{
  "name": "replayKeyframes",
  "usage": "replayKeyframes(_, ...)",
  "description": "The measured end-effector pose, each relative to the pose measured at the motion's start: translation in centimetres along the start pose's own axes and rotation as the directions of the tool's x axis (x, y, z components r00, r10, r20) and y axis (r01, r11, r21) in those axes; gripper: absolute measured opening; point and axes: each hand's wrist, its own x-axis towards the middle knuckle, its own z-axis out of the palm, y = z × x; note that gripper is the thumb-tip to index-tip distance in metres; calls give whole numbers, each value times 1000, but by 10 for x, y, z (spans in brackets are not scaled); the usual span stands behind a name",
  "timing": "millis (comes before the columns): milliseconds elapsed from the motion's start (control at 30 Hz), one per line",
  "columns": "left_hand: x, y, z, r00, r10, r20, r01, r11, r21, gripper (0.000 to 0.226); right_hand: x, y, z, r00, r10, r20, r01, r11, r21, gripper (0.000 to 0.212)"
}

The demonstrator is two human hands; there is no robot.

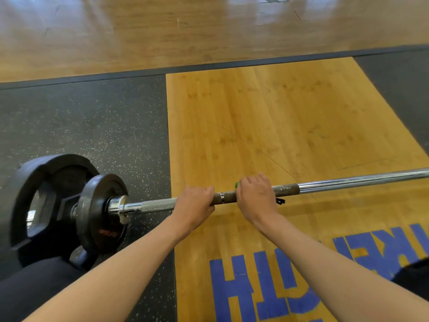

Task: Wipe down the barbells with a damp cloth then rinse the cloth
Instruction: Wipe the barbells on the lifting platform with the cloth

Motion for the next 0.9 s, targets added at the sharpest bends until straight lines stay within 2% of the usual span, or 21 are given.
replayKeyframes(67, 1, 0, 0, 1000, 10, -2, -10, 1000, 20, 16, 2, -22, 5, 999, -40, 29, 39, 998, 48, 40)
replayKeyframes(167, 2, 0, -1, 1000, 26, 12, -26, 1000, 16, 13, -10, -39, 10, 985, -171, -3, 170, 980, 99, 28)
replayKeyframes(333, 0, 0, -3, 998, 17, 52, -18, 1000, 5, 16, -31, 3, 9, 920, -373, -115, 383, 921, 71, 34)
replayKeyframes(400, 0, 1, -6, 998, 15, 69, -17, 1000, 17, 17, -30, 28, 2, 924, -365, -115, 370, 928, 32, 30)
replayKeyframes(467, 1, 2, -8, 996, 9, 89, -10, 1000, 19, 17, -24, 50, -9, 957, -273, -95, 275, 961, 15, 21)
replayKeyframes(533, 0, 3, -9, 995, -1, 99, -1, 1000, 22, 15, -13, 61, -18, 988, -140, -60, 141, 990, 15, 30)
replayKeyframes(600, 0, 4, -9, 995, -13, 99, 10, 1000, 27, 14, 1, 50, -26, 997, -71, -16, 71, 997, -14, 29)
replayKeyframes(700, 1, 5, -8, 995, -36, 96, 32, 999, 36, 16, 8, 1, -26, 995, -102, -16, 103, 994, 25, 39)
replayKeyframes(833, 2, 6, -8, 993, -44, 106, 40, 998, 44, 17, -6, -37, -5, 990, -127, -62, 135, 982, 134, 21)
replayKeyframes(900, 1, 6, -7, 993, -51, 107, 47, 998, 40, 17, -20, -22, 5, 969, -236, -70, 243, 962, 127, 21)
